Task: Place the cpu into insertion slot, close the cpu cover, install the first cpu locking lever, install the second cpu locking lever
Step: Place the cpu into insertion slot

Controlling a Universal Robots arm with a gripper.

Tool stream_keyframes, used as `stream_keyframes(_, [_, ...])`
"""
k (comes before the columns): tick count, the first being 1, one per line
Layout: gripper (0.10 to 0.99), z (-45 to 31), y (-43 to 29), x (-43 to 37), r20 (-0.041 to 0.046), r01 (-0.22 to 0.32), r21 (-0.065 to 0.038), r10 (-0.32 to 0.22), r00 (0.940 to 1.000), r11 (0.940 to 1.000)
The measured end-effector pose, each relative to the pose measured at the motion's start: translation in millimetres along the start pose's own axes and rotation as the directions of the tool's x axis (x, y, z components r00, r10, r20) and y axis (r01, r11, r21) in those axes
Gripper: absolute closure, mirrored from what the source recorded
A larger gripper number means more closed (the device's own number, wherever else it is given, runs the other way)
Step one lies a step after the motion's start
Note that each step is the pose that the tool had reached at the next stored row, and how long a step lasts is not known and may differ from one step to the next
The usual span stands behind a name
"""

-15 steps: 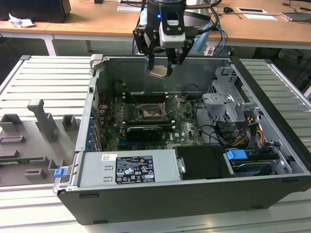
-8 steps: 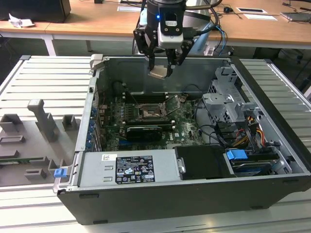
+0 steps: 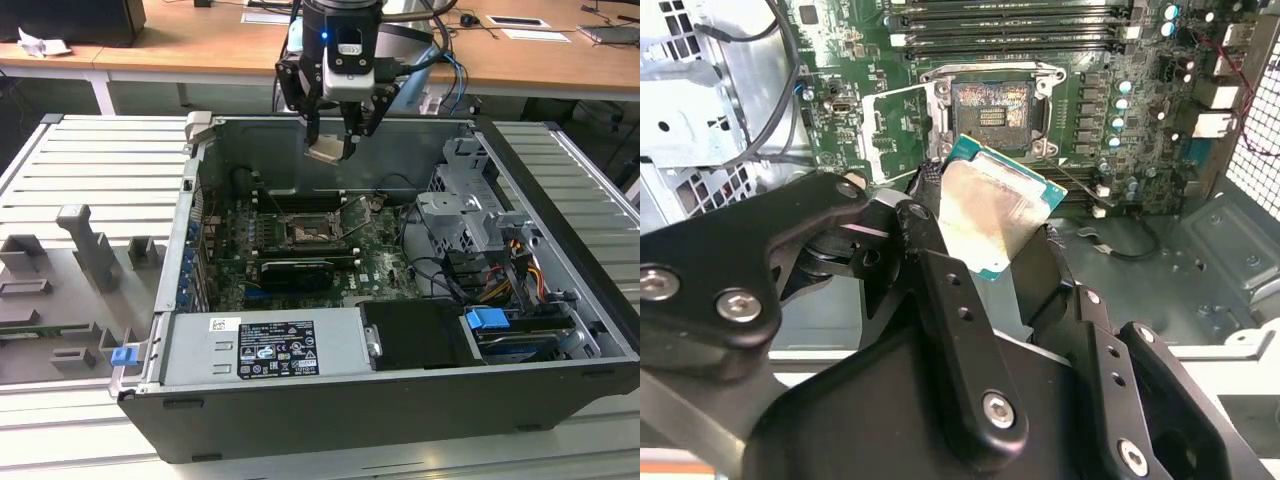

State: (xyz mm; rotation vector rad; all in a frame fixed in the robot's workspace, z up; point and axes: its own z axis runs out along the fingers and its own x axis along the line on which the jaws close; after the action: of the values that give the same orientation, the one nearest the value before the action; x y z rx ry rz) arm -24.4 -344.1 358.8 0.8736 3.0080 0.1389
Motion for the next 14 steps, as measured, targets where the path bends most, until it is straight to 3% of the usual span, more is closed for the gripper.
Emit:
stream_keyframes(7, [0.561, 1.1, -0.1, 0.0, 0.0062, -0.071, -0.002, 0.071, 0.9975, 0.9975])
stream_keyframes(10, [0.561, 1.6, -0.1, 0.0, 0.0093, -0.109, -0.003, 0.109, 0.9940, 0.9941])
stream_keyframes(14, [0.561, 2.3, -0.2, 0.0, 0.0151, -0.174, -0.005, 0.174, 0.9845, 0.9847])
